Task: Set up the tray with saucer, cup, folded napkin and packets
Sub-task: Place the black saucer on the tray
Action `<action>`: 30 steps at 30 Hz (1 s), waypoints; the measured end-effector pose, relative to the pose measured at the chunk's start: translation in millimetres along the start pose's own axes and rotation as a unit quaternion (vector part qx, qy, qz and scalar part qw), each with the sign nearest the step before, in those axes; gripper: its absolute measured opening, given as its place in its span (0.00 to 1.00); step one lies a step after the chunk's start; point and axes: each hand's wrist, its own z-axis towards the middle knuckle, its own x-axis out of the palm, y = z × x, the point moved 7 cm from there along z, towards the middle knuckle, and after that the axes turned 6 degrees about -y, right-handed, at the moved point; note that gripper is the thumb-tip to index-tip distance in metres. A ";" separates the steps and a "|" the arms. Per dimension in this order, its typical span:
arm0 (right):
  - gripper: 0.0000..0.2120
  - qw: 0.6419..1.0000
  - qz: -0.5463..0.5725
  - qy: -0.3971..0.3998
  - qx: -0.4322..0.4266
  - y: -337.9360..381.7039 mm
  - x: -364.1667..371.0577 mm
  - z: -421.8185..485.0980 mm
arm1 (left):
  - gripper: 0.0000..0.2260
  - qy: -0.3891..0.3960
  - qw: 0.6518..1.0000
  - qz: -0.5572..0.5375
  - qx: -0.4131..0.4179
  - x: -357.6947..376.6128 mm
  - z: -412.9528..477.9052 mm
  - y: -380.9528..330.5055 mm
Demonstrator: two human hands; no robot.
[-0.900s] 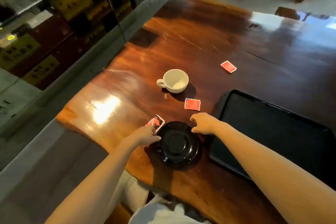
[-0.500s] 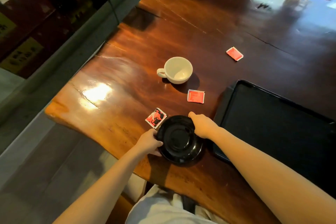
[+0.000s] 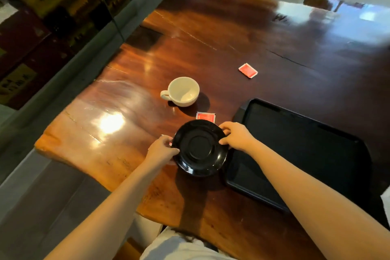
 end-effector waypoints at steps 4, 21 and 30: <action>0.15 0.985 0.138 -0.079 0.066 -43.4 -60.4 -6.3 | 0.15 0.034 0.997 0.008 0.069 47.4 -4.0 -54.7; 0.15 0.921 0.218 -0.244 0.211 -189.7 -156.3 -4.3 | 0.19 0.040 0.946 0.259 0.189 220.1 28.1 -153.3; 0.14 0.926 0.141 -0.287 0.200 -196.4 -161.2 12.1 | 0.13 0.029 0.918 0.330 0.218 238.3 37.3 -162.6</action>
